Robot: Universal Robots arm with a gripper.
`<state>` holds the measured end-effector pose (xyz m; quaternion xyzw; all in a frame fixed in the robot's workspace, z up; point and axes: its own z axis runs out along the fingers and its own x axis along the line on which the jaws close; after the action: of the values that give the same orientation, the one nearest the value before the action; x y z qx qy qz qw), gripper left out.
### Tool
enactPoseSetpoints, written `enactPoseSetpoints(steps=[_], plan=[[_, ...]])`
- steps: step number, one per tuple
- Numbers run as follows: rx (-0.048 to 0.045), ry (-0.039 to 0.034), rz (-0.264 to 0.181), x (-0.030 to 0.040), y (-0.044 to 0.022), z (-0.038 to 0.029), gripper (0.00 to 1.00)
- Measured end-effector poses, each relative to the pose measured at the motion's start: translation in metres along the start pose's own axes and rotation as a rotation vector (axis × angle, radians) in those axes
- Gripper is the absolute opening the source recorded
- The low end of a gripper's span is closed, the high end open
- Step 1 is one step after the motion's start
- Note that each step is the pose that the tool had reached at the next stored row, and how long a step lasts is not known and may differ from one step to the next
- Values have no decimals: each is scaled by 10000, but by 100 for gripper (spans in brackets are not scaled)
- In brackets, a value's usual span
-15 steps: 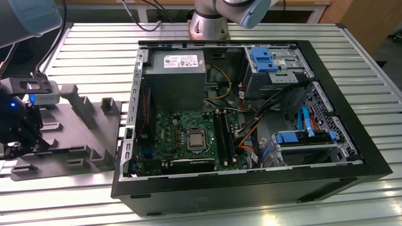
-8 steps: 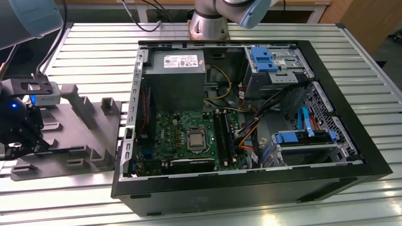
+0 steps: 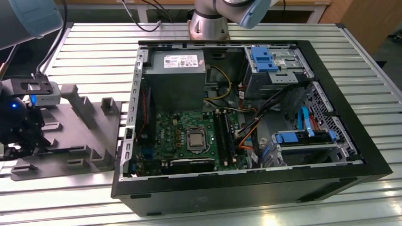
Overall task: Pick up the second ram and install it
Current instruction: 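Pick up the second ram and move it above second insertion slot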
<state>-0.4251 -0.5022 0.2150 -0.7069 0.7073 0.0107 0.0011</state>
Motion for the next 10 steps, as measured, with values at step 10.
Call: enactPoseSetpoints(steps=[10], plan=[[-5,6,-446,0,-1,28,36]])
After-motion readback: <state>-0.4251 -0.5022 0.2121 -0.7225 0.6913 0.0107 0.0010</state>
